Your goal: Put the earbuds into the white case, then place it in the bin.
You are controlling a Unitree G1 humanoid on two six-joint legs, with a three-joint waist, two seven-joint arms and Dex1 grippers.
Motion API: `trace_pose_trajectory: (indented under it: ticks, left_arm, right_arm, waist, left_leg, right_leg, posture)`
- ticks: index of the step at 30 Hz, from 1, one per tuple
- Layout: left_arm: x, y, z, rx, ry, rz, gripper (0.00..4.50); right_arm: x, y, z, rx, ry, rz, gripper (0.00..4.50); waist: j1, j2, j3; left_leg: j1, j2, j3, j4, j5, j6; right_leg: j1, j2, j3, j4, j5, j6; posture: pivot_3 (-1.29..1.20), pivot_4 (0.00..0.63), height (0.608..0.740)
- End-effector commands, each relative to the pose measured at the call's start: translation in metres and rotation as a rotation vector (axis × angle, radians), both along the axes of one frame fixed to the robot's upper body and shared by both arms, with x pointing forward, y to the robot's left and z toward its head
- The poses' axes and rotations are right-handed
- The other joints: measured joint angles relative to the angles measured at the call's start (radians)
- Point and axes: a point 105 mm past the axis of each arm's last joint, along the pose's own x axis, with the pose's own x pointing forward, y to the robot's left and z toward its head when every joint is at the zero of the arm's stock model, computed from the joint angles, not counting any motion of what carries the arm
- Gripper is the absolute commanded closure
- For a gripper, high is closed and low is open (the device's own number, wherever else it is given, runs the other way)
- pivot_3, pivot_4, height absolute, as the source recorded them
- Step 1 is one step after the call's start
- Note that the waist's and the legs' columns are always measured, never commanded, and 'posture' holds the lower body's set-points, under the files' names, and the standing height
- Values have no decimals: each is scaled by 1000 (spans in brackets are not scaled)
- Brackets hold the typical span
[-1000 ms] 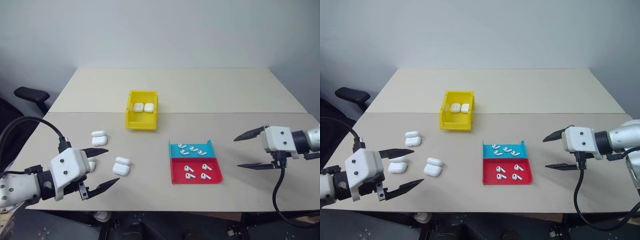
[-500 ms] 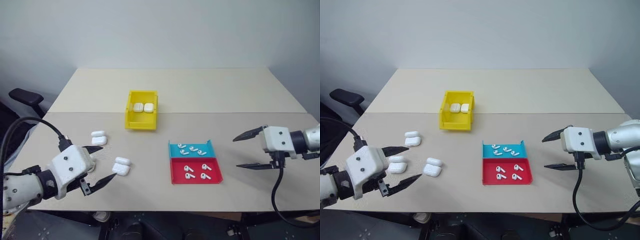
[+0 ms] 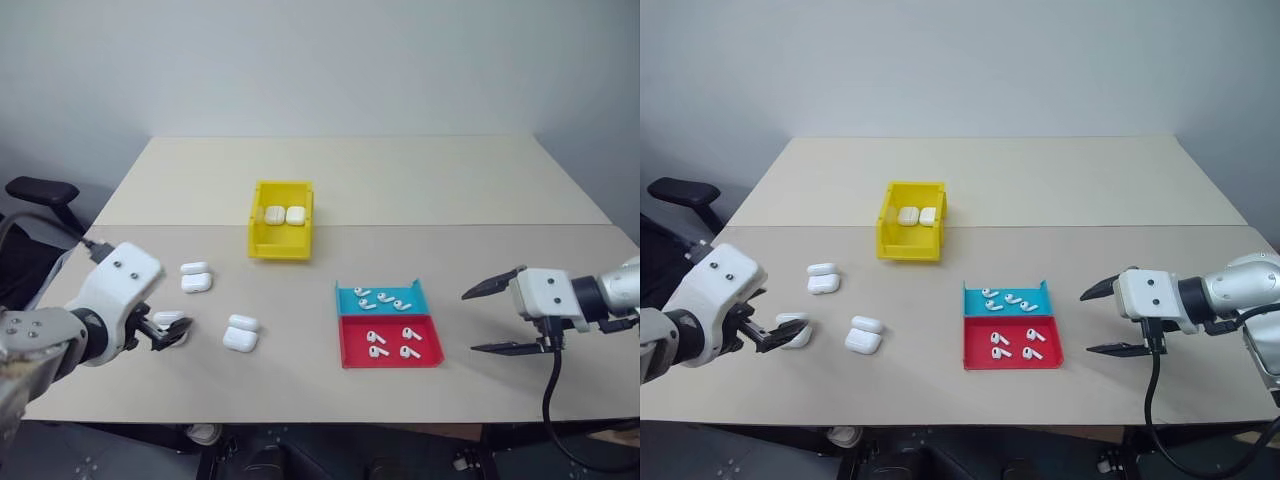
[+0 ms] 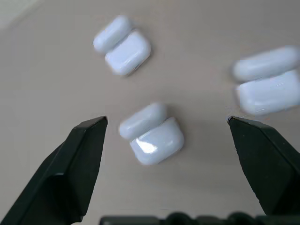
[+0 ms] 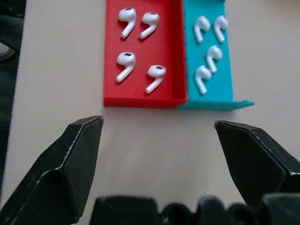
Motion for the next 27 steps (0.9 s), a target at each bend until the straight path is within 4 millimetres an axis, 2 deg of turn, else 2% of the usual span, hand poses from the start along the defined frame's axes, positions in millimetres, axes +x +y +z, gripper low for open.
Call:
trace_pose_trajectory:
  ticks: [1, 9, 16, 27]
  left_arm:
    - [2, 4, 2, 16, 3, 37, 0]
    - [5, 20, -6, -36, 80, 163, 0]
    - [14, 18, -21, -129, 121, 245, 0]
    - [22, 7, -44, -106, 177, 362, 0]
  right_arm:
    - [-2, 5, 12, 4, -44, 6, 66]
    - [-4, 11, 7, 12, -19, 7, 66]
    - [-9, 5, 8, 6, -6, -9, 66]
    - [-13, 1, 9, 4, -1, -24, 66]
  waist:
    - [1, 0, 0]
    - [10, 0, 0]
    - [11, 0, 0]
    - [12, 0, 0]
  left_leg:
    - [0, 0, -1, 0, 0, 0]
    - [0, 0, -4, 1, -1, -2]
    - [0, 0, -4, 1, -1, -2]
    - [0, -1, -4, 1, -1, -3]
  right_leg:
    - [0, 0, 0, 0, 0, 0]
    - [0, 0, 1, 0, 0, 0]
    - [0, -1, 2, 1, 0, 0]
    - [-1, -2, 3, 1, 0, 0]
  posture:
    - [0, 150, 740]
    - [0, 150, 740]
    - [0, 150, 740]
    - [0, 150, 740]
